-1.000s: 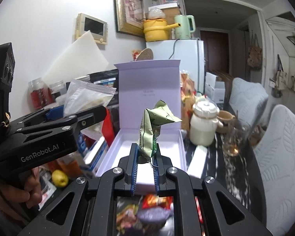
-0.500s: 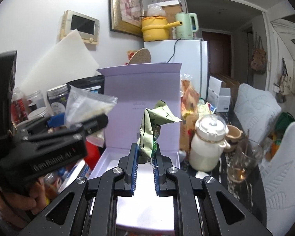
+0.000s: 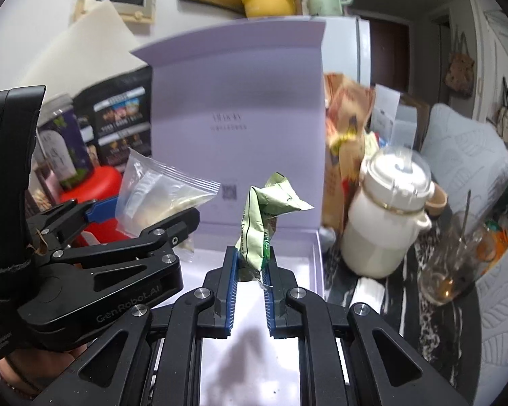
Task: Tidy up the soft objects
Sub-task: 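Carry the zip bag and green packet into the lavender box with both grippers, then open both grippers and withdraw them from the box, then move the left gripper to the cereal bag and grasp it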
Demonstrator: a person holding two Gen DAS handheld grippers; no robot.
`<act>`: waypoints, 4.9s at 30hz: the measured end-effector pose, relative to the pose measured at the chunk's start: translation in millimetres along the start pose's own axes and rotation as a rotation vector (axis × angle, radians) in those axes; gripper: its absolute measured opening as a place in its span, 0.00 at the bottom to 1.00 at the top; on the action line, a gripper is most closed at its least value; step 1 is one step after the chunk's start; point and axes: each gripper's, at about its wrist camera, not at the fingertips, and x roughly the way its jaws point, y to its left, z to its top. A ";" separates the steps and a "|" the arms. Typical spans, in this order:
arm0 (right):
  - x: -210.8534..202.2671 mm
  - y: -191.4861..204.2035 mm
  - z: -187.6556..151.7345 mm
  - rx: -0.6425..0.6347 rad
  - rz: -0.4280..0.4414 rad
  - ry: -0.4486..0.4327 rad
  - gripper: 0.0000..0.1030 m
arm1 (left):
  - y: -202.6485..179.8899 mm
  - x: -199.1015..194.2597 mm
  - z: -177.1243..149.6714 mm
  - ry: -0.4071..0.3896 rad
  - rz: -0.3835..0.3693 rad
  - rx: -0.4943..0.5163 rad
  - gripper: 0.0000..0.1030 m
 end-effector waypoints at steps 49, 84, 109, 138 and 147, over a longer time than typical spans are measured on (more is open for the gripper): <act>-113.0 18.0 11.4 0.013 -0.124 -0.113 0.52 | 12.3 -130.4 23.2 -0.110 0.041 -0.002 0.89; -276.7 92.3 -85.8 -0.004 -0.254 -0.239 0.89 | -6.3 -295.1 -68.3 -0.265 -0.082 0.129 1.00; -252.0 86.7 -179.2 0.097 -0.293 -0.080 0.89 | -1.5 -247.1 -157.7 -0.043 -0.182 0.069 1.00; -183.5 36.3 -215.0 0.154 -0.196 0.043 0.89 | -19.2 -116.7 -172.8 0.182 -0.170 0.142 1.00; -170.7 11.2 -213.2 0.204 -0.193 0.064 0.89 | -52.7 -109.0 -178.3 0.242 -0.310 0.245 1.00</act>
